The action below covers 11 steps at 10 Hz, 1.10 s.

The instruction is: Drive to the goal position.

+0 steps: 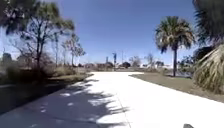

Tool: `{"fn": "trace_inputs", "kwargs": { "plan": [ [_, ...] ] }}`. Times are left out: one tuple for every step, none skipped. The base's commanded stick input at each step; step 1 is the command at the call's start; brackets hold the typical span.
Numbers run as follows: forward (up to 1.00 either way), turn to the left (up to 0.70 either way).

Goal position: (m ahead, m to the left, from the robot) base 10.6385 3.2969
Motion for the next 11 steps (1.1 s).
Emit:
{"fn": "trace_inputs", "kwargs": {
  "plan": [
    [1.00,0.00],
    [1.00,0.00],
    [1.00,0.00],
    [1.00,0.00],
    [1.00,0.00],
    [1.00,0.00],
    [1.00,0.00],
    [1.00,0.00],
    [1.00,0.00],
    [1.00,0.00],
    [1.00,0.00]
  ]
}}
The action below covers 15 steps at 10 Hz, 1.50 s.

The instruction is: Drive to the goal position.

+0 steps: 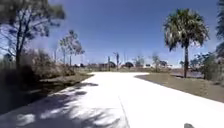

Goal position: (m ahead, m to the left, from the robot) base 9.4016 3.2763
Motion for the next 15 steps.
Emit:
{"fn": "trace_inputs", "kwargs": {
  "plan": [
    [1.00,0.00],
    [1.00,0.00],
    [1.00,0.00],
    [1.00,0.00],
    [1.00,-0.22],
    [1.00,-0.40],
    [1.00,-0.40],
    [1.00,-0.29],
    [1.00,-0.10],
    [1.00,0.00],
    [1.00,0.00],
    [1.00,0.00],
    [1.00,0.00],
    [1.00,0.00],
    [1.00,0.00]
  ]
}}
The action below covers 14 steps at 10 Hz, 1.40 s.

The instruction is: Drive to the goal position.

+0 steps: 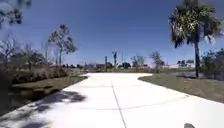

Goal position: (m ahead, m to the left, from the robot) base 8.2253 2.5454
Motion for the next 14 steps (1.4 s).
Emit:
{"fn": "trace_inputs", "kwargs": {
  "plan": [
    [1.00,0.00],
    [1.00,0.00],
    [1.00,0.00],
    [1.00,0.00],
    [1.00,0.00],
    [1.00,0.00],
    [1.00,0.00],
    [1.00,0.00],
    [1.00,0.00],
    [1.00,0.00],
    [1.00,0.00],
    [1.00,0.00],
    [1.00,0.00],
    [1.00,0.00]
  ]
}}
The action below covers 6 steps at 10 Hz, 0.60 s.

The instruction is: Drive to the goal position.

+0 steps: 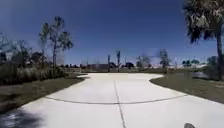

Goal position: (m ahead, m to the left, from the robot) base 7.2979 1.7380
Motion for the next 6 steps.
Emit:
{"fn": "trace_inputs", "kwargs": {
  "plan": [
    [1.00,0.00],
    [1.00,0.00],
    [1.00,0.00],
    [1.00,0.00],
    [1.00,0.00],
    [1.00,0.00]
  ]
}}
